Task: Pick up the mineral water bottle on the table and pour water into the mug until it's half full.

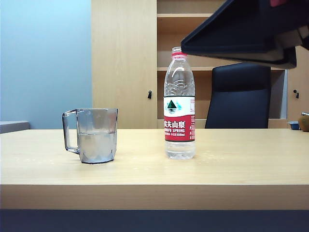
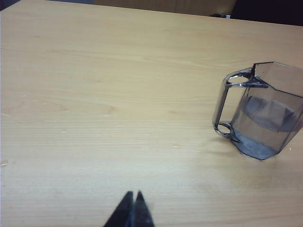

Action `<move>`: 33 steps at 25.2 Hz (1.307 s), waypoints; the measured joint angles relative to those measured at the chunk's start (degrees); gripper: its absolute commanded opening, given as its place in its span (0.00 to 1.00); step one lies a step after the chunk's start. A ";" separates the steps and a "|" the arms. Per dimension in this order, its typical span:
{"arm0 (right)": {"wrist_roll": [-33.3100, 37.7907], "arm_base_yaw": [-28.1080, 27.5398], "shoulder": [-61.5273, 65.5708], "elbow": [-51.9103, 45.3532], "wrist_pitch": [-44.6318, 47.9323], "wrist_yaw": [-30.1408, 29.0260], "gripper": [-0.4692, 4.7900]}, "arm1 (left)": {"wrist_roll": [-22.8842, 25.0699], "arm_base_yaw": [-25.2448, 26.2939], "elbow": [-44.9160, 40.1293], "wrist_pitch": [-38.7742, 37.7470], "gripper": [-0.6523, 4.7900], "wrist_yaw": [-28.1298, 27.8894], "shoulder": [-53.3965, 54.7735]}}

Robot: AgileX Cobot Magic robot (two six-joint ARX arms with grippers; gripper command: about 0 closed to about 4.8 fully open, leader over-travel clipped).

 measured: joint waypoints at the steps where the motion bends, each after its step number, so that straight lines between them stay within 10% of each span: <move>1: -0.04 -0.04 -2.51 -0.24 -2.29 0.04 0.08 | 0.02 0.00 0.00 -0.02 0.11 0.02 -0.02; 5: -2.97 -5.01 -9.57 0.13 -7.34 -0.79 0.08 | 0.20 -0.02 0.02 -0.11 0.11 -0.04 -0.02; 9: -3.45 -20.94 -22.03 -0.11 -16.55 -9.40 0.08 | 0.20 -0.02 0.04 -0.15 0.11 -0.31 -0.04; 13: -3.21 -48.78 -40.72 0.11 -29.05 -26.43 0.08 | 0.20 -0.02 0.04 -0.17 0.11 -0.50 -0.07; 20: -2.14 -70.97 -46.27 -0.20 -42.58 -29.35 0.08 | 0.20 -0.02 0.04 -0.20 0.11 -0.55 -0.04; 33: -2.08 -74.86 -46.47 -6.01 -47.19 -27.36 0.08 | 0.20 -0.02 0.04 -0.17 0.11 -0.55 -0.04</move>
